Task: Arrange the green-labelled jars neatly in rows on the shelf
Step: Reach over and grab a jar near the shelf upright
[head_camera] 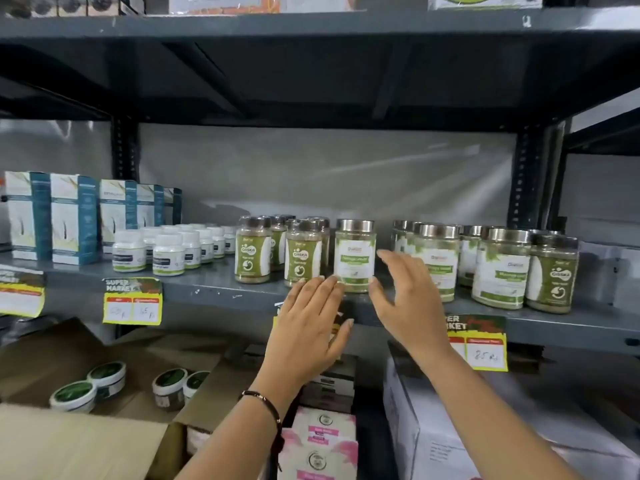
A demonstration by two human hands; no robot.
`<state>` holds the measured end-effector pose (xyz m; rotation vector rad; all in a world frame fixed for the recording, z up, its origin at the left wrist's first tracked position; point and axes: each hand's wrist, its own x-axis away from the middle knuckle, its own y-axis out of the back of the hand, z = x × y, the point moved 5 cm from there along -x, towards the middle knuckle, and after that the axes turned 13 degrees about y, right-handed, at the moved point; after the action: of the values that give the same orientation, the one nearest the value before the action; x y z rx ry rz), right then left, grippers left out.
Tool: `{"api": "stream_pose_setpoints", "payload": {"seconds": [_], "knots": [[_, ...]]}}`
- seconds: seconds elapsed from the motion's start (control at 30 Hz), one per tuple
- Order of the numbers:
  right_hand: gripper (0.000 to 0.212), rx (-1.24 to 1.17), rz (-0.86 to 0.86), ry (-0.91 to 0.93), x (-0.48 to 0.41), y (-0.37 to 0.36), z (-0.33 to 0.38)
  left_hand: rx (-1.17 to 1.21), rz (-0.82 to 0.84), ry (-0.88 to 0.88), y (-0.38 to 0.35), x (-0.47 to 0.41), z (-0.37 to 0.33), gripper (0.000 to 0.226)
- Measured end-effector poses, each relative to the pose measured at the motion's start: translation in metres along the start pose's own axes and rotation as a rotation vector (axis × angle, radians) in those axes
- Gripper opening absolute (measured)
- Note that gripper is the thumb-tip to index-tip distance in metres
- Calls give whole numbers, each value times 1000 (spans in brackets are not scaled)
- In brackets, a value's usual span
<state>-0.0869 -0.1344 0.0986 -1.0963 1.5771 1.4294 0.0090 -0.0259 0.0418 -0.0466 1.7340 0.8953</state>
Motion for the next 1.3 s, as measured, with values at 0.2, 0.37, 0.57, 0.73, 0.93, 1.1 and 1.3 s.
{"api": "stream_pose_setpoints", "payload": {"seconds": [0.2, 0.37, 0.57, 0.73, 0.93, 1.1, 1.3], "knots": [[59, -166, 72, -309, -52, -14, -18, 53, 31, 25, -6, 6, 18, 50], [76, -265, 217, -476, -77, -37, -34, 162, 9, 54, -3, 7, 17, 45], [64, -320, 76, -459, -73, -26, -27, 252, -23, 96, -1, 6, 16, 41], [55, -349, -30, -427, -57, 27, -26, 284, -56, 118, -3, 6, 14, 40], [45, -208, -174, -479, -12, 122, -68, 338, -69, 167, -10, 7, 14, 43], [54, 322, -172, -576, 23, 180, -118, 339, -68, 193, -12, 6, 13, 47], [48, 585, -78, -638, 36, 189, -182, 338, -97, 193, -9, 6, 9, 48]]}}
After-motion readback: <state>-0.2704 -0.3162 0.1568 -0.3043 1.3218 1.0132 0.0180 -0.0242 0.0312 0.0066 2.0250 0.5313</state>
